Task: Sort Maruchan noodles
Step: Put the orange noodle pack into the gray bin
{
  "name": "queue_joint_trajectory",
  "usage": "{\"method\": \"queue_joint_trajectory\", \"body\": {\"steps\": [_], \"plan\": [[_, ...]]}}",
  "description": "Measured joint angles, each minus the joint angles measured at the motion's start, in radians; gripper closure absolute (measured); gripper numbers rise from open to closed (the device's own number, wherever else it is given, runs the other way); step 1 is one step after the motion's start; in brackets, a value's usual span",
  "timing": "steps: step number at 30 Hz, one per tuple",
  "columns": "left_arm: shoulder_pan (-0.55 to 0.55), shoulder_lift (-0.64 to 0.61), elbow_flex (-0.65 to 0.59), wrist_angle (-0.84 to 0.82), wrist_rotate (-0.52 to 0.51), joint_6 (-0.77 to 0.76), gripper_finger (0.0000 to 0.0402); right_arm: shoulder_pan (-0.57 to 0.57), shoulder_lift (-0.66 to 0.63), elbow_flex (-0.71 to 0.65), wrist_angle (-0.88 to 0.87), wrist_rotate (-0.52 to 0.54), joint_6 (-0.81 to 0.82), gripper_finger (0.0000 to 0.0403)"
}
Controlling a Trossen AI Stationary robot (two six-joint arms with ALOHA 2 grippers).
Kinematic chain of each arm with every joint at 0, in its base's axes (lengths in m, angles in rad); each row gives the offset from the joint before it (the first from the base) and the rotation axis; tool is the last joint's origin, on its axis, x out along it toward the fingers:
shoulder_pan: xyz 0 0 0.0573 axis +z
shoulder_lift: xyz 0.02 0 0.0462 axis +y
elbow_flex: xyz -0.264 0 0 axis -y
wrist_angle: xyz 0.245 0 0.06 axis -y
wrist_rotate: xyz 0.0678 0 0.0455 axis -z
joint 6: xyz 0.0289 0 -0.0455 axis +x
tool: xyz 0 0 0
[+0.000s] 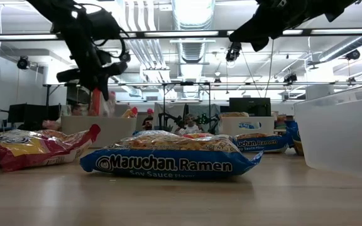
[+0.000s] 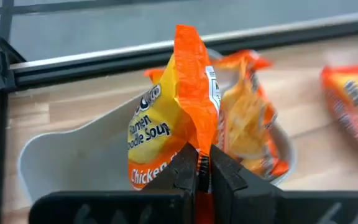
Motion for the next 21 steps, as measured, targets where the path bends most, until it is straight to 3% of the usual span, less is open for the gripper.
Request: {"method": "queue_joint_trajectory", "body": {"steps": [7,13,21], "plan": [[0.000,0.015,-0.065,0.100,-0.062,-0.157,0.0401,0.000,0.000,0.000,0.000,0.000,0.005,0.0381],[-0.003,0.058,-0.118,0.245,-0.051,-0.233,0.0402,0.000,0.000,0.000,0.000,0.000,0.013,0.0381],[-0.003,0.086,-0.123,0.249,-0.050,-0.260,0.0383,0.000,0.000,0.000,0.000,0.000,0.015,0.0381]]}}
